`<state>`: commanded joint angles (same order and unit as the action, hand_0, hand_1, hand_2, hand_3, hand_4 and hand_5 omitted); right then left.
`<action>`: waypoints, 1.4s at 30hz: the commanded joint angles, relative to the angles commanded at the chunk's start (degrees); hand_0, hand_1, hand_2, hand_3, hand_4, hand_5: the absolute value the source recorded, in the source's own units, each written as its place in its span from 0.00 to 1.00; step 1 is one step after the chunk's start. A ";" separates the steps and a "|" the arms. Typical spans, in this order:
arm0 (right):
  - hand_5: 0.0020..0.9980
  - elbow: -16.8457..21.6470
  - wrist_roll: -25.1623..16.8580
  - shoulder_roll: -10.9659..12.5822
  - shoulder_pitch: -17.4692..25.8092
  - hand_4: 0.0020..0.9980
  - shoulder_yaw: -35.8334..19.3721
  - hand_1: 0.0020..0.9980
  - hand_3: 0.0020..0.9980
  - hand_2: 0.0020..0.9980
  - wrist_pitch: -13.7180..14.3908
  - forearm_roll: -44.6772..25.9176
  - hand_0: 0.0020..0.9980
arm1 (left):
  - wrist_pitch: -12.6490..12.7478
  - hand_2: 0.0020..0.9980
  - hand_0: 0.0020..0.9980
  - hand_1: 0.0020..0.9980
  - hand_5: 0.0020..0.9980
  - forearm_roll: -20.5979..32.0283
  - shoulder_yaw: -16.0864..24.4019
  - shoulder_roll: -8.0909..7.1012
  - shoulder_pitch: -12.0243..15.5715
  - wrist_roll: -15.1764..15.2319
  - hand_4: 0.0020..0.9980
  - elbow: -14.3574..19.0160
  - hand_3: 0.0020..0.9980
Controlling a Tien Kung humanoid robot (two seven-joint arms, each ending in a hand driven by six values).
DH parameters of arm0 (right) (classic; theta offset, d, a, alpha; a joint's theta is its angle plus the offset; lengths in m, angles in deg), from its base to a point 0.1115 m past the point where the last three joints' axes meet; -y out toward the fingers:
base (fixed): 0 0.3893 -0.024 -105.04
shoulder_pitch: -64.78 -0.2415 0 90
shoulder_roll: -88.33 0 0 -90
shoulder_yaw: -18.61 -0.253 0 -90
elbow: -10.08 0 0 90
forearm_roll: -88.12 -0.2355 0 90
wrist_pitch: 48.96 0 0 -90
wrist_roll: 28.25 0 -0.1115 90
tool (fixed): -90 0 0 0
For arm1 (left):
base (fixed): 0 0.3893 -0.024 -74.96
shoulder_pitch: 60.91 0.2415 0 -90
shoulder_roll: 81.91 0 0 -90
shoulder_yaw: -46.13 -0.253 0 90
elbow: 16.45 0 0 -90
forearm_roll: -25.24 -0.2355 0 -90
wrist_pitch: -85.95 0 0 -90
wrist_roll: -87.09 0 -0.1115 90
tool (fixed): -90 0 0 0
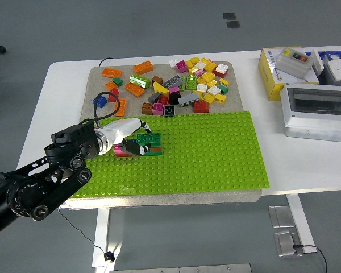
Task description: Pick up the brick,pile it on top of brick,press brick,pick up the brick,pile it on top of brick,press brick
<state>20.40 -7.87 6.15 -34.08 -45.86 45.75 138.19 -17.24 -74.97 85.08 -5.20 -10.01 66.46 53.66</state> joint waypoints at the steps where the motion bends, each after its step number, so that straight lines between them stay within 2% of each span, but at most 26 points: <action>1: 1.00 0.00 0.00 0.01 0.01 0.63 -0.01 0.64 0.76 0.46 0.00 0.01 0.70 | -0.01 0.93 0.97 0.95 0.24 0.01 0.00 0.01 0.03 -0.06 0.56 0.01 0.53; 24: 1.00 0.00 0.00 -0.08 0.27 0.63 -0.12 0.64 0.76 0.46 0.04 0.11 0.70 | 0.40 0.93 0.97 0.95 0.24 -0.26 -0.10 0.05 0.58 0.14 0.55 0.07 0.54; 25: 1.00 0.00 -0.01 -0.08 0.28 0.63 -0.13 0.63 0.76 0.46 0.05 0.10 0.70 | 0.38 0.94 0.97 0.95 0.25 -0.26 -0.11 0.05 0.57 0.16 0.47 0.07 0.56; 42: 1.00 0.00 -0.14 -0.11 0.24 0.63 -0.32 0.64 0.76 0.46 0.12 -0.07 0.70 | -0.37 0.95 0.98 0.96 0.24 0.25 0.04 -0.14 0.39 0.68 0.51 0.03 0.62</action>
<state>20.40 -8.01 6.04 -33.84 -46.18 45.87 138.12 -17.61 -74.72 85.12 -5.34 -9.62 67.14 53.69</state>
